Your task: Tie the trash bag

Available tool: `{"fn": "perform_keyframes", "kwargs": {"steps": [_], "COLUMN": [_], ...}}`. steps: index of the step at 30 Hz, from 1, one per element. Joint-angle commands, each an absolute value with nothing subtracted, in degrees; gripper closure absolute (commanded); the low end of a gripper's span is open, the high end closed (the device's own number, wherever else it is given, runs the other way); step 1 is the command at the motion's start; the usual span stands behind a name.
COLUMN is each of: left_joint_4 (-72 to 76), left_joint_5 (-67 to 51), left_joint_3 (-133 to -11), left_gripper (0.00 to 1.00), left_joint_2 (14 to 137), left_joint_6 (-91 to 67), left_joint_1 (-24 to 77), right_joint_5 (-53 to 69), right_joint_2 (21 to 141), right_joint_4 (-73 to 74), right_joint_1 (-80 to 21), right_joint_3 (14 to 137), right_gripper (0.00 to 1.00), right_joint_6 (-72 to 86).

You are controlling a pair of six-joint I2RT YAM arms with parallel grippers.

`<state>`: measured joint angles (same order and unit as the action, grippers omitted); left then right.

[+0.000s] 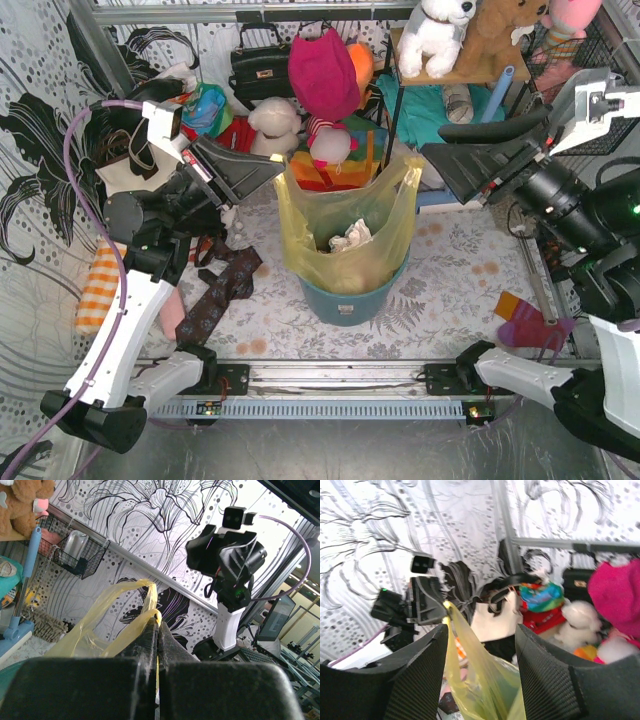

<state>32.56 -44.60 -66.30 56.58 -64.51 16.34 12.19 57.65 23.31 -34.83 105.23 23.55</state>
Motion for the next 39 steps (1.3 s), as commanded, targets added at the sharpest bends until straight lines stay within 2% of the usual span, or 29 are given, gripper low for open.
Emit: {"fn": "perform_keyframes", "kwargs": {"steps": [1,4,8,18,23,30,39], "left_joint_4": [35.44,34.89,34.51,34.26,34.04,33.02,32.68], "left_joint_5": [-44.89,-45.0,-44.96,-44.99,-45.44,-45.44,-45.44], "left_joint_3": [-68.63,-68.57,-68.39,-69.47,-70.21,-70.08,-69.87], "left_gripper": [1.0,1.0,0.99,0.98,0.98,0.98,0.98], "left_joint_2": [56.77,56.71,56.48,56.76,56.71,55.82,55.85], "left_joint_6": [-64.69,-64.62,-64.64,-64.89,-65.46,-65.65,-67.0], "left_joint_1": [16.17,16.17,16.17,16.17,16.17,16.17,16.15], "right_joint_5": [28.22,34.76,38.01,30.51,29.58,27.52,31.15], "right_joint_2": [66.5,69.41,71.12,80.94,83.28,84.62,86.27], "right_joint_4": [22.68,15.84,8.43,14.23,15.36,15.35,12.29], "right_joint_1": [-34.82,-34.9,-36.96,-50.41,-52.27,-52.47,-52.4], "right_joint_3": [112.49,110.75,106.88,112.94,114.6,114.48,114.0], "right_gripper": [0.43,0.37,0.24,0.19,0.22,0.3,0.38], "right_joint_6": [19.56,20.72,20.4,8.95,6.07,3.6,2.9]}}
